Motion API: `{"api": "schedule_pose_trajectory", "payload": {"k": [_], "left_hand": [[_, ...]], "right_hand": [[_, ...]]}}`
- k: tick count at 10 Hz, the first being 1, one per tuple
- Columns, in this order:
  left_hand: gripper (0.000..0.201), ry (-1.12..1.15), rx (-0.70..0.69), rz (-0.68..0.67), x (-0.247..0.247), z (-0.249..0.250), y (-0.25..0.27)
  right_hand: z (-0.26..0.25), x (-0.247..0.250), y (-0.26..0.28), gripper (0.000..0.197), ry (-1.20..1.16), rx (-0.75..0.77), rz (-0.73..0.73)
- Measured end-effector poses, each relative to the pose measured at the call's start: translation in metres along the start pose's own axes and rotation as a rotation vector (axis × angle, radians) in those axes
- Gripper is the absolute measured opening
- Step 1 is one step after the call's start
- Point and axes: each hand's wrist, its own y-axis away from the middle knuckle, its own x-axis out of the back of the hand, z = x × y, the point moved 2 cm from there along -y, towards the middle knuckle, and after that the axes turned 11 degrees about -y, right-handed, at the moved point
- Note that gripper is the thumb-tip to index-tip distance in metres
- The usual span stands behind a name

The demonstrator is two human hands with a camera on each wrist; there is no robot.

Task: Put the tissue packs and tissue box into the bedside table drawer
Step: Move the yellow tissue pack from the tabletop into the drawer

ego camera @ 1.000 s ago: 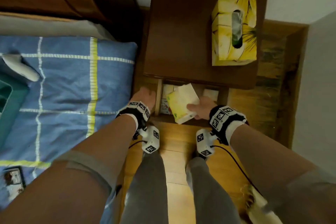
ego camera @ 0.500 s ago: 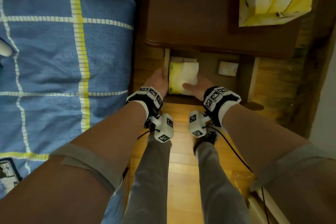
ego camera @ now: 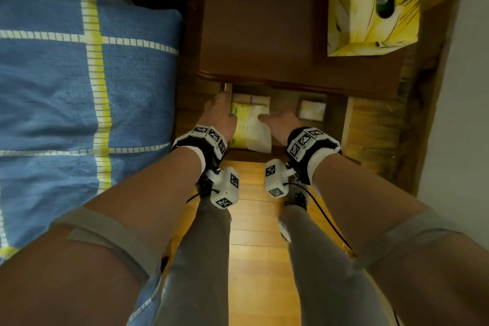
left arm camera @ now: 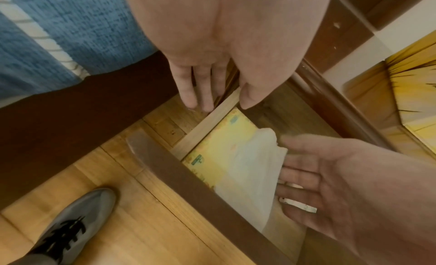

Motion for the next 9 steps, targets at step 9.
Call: {"api": "schedule_pose_trajectory", "payload": {"k": [9], "left_hand": [[0.019, -0.149, 0.363, -0.060, -0.043, 0.015, -0.015]], "right_hand": [[0.040, 0.050, -0.104, 0.060, 0.446, 0.076, -0.001]]}}
